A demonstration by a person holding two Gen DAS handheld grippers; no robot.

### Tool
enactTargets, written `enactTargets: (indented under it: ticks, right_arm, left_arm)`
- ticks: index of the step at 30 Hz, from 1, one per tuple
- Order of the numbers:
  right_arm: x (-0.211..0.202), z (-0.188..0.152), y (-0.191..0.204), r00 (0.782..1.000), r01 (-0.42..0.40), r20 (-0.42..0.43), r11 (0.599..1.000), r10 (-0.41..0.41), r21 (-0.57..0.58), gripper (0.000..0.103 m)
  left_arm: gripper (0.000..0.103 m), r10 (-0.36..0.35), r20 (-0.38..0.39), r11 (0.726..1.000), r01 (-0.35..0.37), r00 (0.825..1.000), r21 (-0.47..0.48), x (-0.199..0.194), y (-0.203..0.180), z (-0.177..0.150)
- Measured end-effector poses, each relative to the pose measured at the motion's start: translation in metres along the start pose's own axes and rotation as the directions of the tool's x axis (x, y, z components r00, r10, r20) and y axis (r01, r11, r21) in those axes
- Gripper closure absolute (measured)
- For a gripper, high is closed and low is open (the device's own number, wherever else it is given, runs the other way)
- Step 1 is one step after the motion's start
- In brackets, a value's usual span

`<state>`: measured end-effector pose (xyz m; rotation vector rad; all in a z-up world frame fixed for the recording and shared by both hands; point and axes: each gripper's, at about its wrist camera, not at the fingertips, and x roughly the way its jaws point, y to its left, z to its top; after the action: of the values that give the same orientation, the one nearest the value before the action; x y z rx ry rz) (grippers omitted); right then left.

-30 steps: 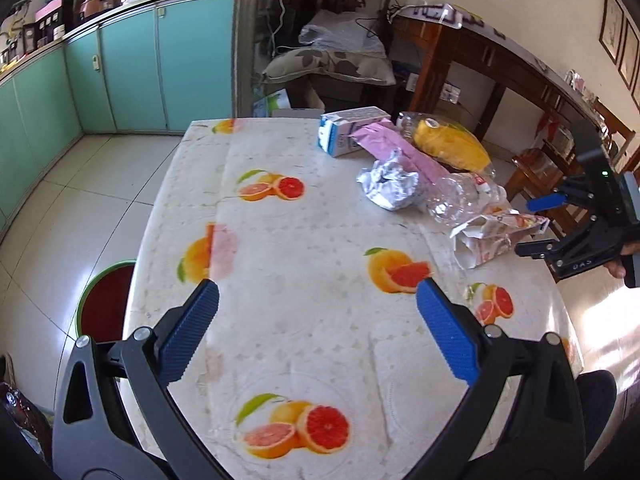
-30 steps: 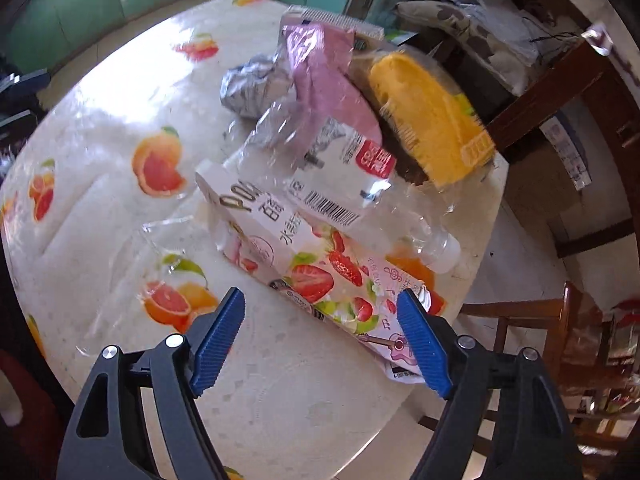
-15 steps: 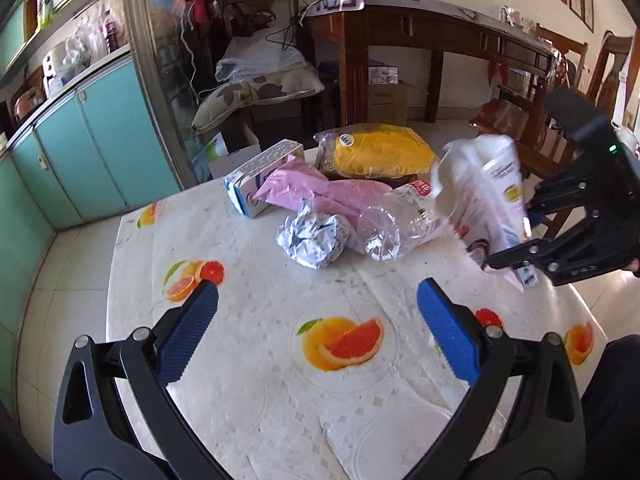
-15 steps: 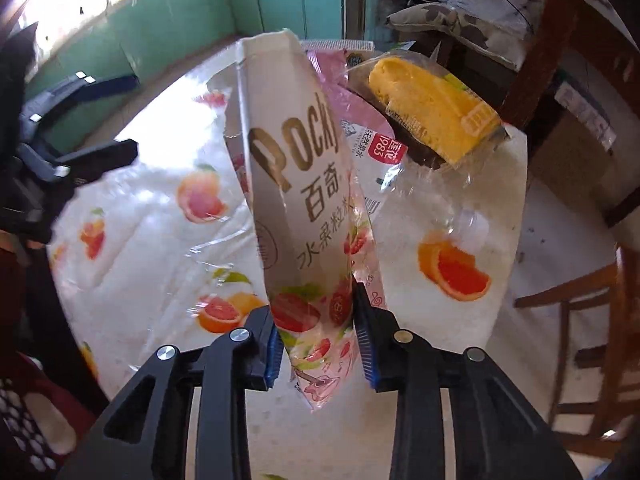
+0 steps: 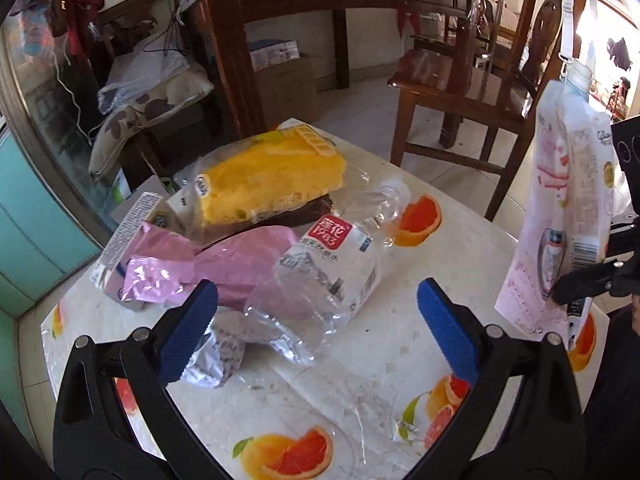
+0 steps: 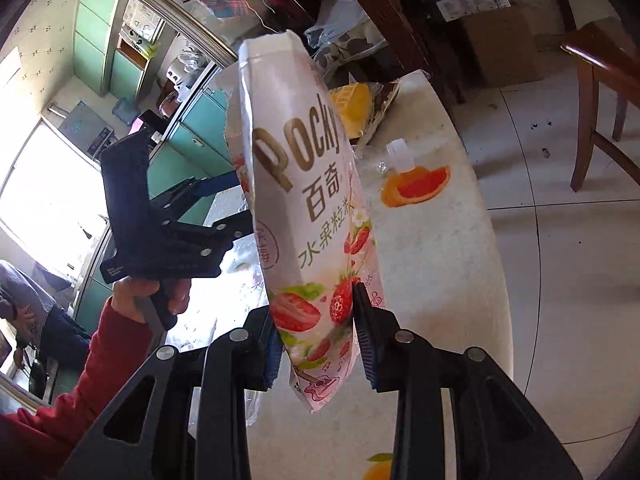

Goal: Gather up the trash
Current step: 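Grasp the clear plastic water bottle with the left gripper while the right holds the wrapper, then carry the water bottle over the bucket with the left gripper while the right carries the wrapper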

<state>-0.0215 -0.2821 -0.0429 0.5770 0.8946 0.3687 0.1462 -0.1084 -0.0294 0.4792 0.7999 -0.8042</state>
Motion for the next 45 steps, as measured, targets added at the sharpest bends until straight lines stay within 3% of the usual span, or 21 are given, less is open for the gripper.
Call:
enactTargets:
  ticks: [7,8,10,12,15,24,34,38,44,45]
  right_arm:
    - [0.007,-0.005,0.011,1.000,-0.009,-0.013,1.000,0.008,-0.003,0.072]
    - [0.008,-0.003,0.010,1.000,-0.008,-0.011,1.000,0.008,-0.001,0.072]
    - [0.010,0.003,0.001,1.000,-0.014,-0.010,1.000,0.014,0.005,0.072]
    - [0.011,0.003,-0.001,1.000,-0.015,-0.016,1.000,0.015,0.011,0.072]
    - [0.013,0.004,0.000,1.000,-0.003,-0.022,1.000,0.004,0.012,0.072]
    - [0.019,-0.008,0.027,0.994,0.112,0.005,0.991,-0.112,-0.074,0.071]
    - [0.044,-0.031,0.067,0.993,0.117,0.017,0.988,-0.116,-0.102,0.071]
    - [0.063,-0.026,0.093,0.983,0.181,0.011,0.969,-0.182,-0.168,0.070]
    - [0.099,-0.024,0.110,0.974,0.216,-0.025,0.951,-0.227,-0.221,0.053]
    - [0.102,-0.025,0.112,0.970,0.231,-0.019,0.945,-0.241,-0.232,0.050]
  left_arm:
    - [0.005,-0.064,-0.162,0.998,0.058,0.985,-0.036,0.052,0.003,0.006]
    - [0.010,-0.061,-0.173,0.997,0.054,0.983,-0.046,0.055,0.002,0.003]
    - [0.032,-0.016,-0.156,0.999,0.009,0.988,-0.042,0.054,-0.002,-0.004]
    - [0.041,-0.013,-0.131,0.998,0.004,0.991,-0.069,0.047,-0.005,-0.011]
    - [0.042,-0.034,-0.092,0.991,0.022,0.995,-0.129,0.034,-0.006,-0.022]
    - [0.044,0.031,0.013,0.964,-0.026,0.999,-0.266,-0.030,-0.024,-0.068]
    - [0.044,0.153,-0.004,0.883,-0.139,0.988,-0.448,-0.077,0.002,-0.125]
    - [0.044,0.201,-0.027,0.855,-0.189,0.979,-0.482,-0.093,0.015,-0.147]
    - [0.043,0.213,-0.061,0.824,-0.213,0.975,-0.524,-0.098,0.031,-0.170]
    - [0.034,0.224,-0.063,0.816,-0.223,0.972,-0.534,-0.100,0.035,-0.175]
